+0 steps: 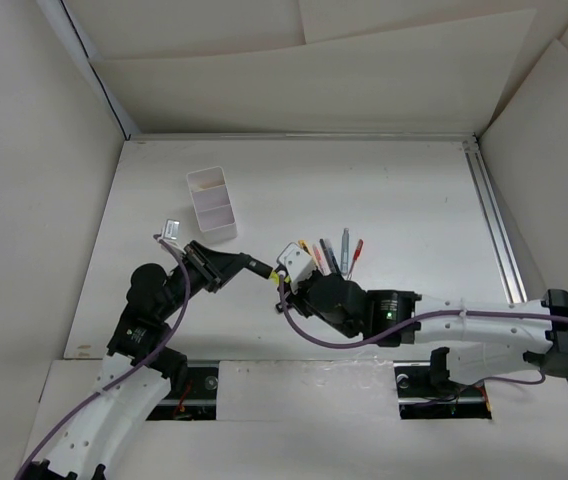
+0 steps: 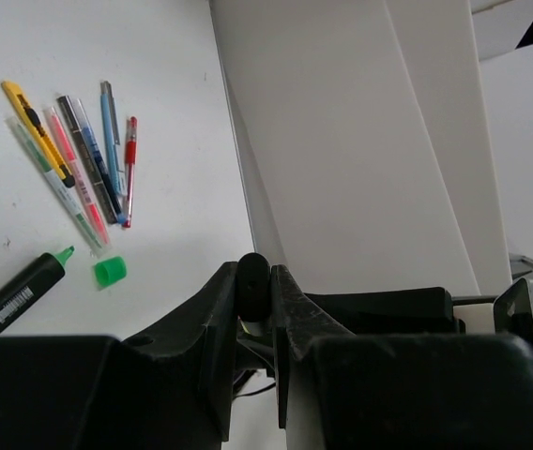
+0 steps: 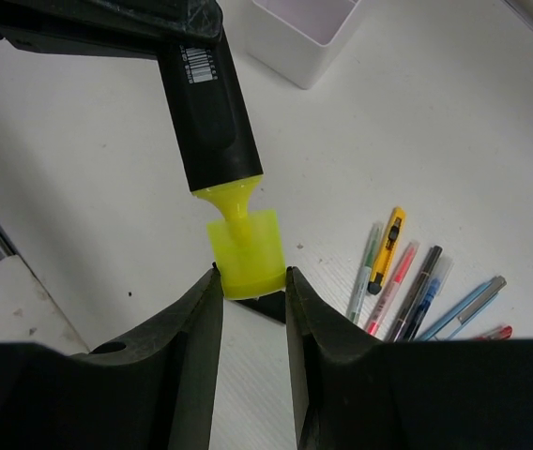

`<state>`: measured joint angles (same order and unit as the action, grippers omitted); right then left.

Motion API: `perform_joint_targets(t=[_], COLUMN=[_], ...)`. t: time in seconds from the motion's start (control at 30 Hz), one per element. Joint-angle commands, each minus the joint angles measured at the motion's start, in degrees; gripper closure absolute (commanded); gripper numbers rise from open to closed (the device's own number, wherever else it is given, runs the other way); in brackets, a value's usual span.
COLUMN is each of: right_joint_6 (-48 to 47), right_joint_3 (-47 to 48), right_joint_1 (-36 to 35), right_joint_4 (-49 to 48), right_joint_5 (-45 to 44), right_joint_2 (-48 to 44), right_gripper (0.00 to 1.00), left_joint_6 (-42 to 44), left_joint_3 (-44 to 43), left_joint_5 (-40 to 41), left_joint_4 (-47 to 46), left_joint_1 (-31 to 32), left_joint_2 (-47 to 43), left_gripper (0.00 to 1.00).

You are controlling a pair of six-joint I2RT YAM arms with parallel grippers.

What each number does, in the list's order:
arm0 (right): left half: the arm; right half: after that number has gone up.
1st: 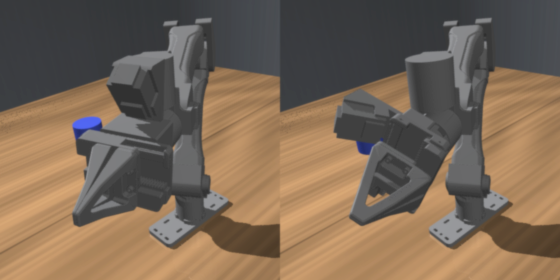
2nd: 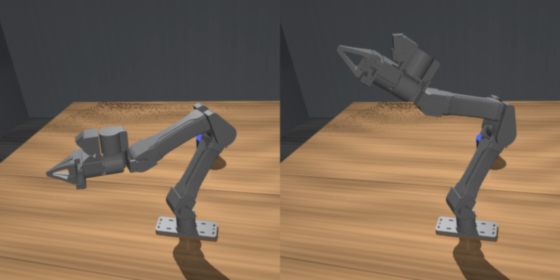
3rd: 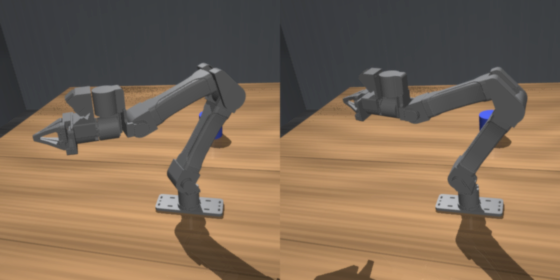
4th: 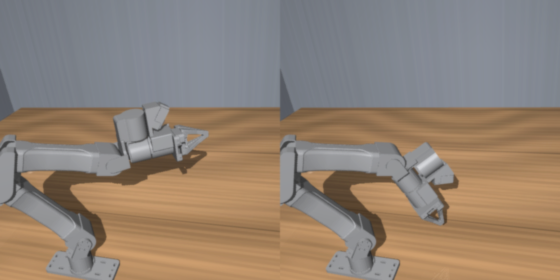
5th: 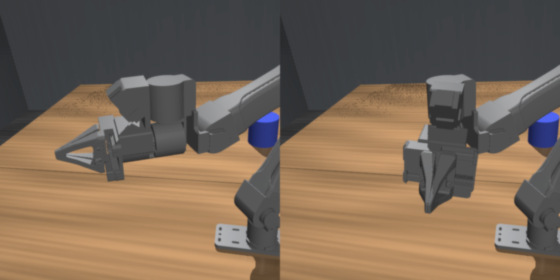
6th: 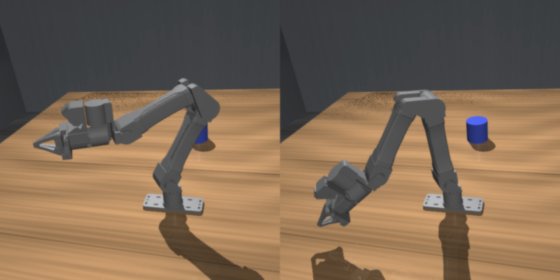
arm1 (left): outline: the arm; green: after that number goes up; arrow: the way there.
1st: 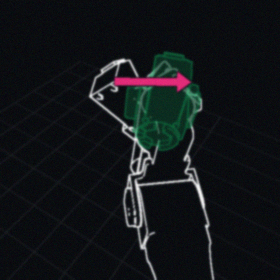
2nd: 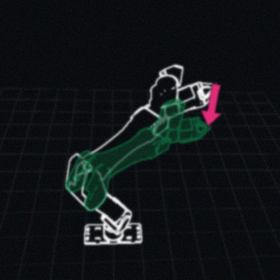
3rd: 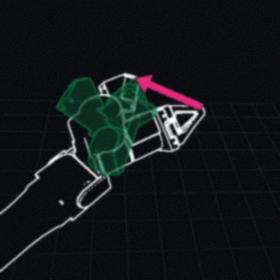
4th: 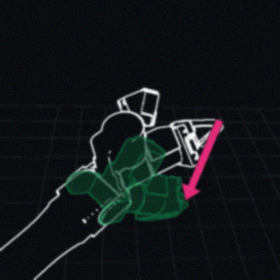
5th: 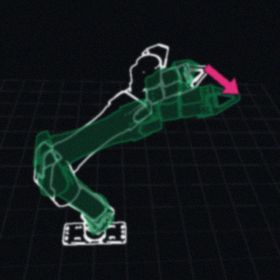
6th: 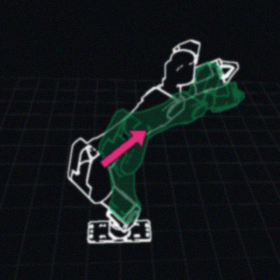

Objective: Sort the stationery into containers
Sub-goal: Close the pen cap on the pen.

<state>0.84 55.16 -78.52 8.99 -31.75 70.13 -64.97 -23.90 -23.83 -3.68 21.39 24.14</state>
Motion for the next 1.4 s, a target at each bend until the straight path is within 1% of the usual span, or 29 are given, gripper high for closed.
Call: perform_joint_targets(t=[0.0, 0.2, 0.4, 0.57, 0.7, 0.83, 1.0, 1.37], right_joint_6=[-0.4, -0.9, -0.9, -0.9, -0.9, -0.9, -0.9, -0.9], right_joint_3=[3.5, 4.0, 4.0, 4.0, 4.0, 3.5, 2.9, 2.3], right_joint_1=[-0.6, -0.6, -0.6, -0.6, -0.1, 0.5, 1.0, 1.5], right_joint_4=[-1.7, -3.5, -4.2, -4.7, -5.7, -7.0, -7.0, -7.0], right_joint_5=[-1.2, 0.0, 0.5, 1.2, 4.3, 7.3, 10.4, 11.1], right_joint_2=[0.6, 1.8, 1.9, 0.8, -0.4, -1.7, -3.9, -5.5], right_gripper=[0.74, 0.74, 0.74, 0.74, 0.74, 0.74, 0.74, 0.75], left_joint_6=[0.9, 0.9, 0.9, 0.9, 0.9, 0.2, 0.2, 1.3], left_joint_3=[0.2, 1.3, 1.8, 2.4, 2.9, 4.1, 4.1, 3.6], left_joint_5=[-1.9, -3.6, -3.6, -4.1, -4.6, -5.2, -5.2, -6.3], left_joint_4=[-3.6, -4.8, -5.4, -6.6, -7.9, -9.9, -9.9, -9.4], left_joint_1=[0.1, 0.1, 0.1, 0.1, 0.1, 0.1, 0.1, 0.1], left_joint_2=[-0.4, 0.1, -0.4, -1.5, -1.6, -3.4, -3.9, -4.5], left_gripper=[1.00, 1.00, 1.00, 1.00, 1.00, 1.00, 1.00, 1.00])
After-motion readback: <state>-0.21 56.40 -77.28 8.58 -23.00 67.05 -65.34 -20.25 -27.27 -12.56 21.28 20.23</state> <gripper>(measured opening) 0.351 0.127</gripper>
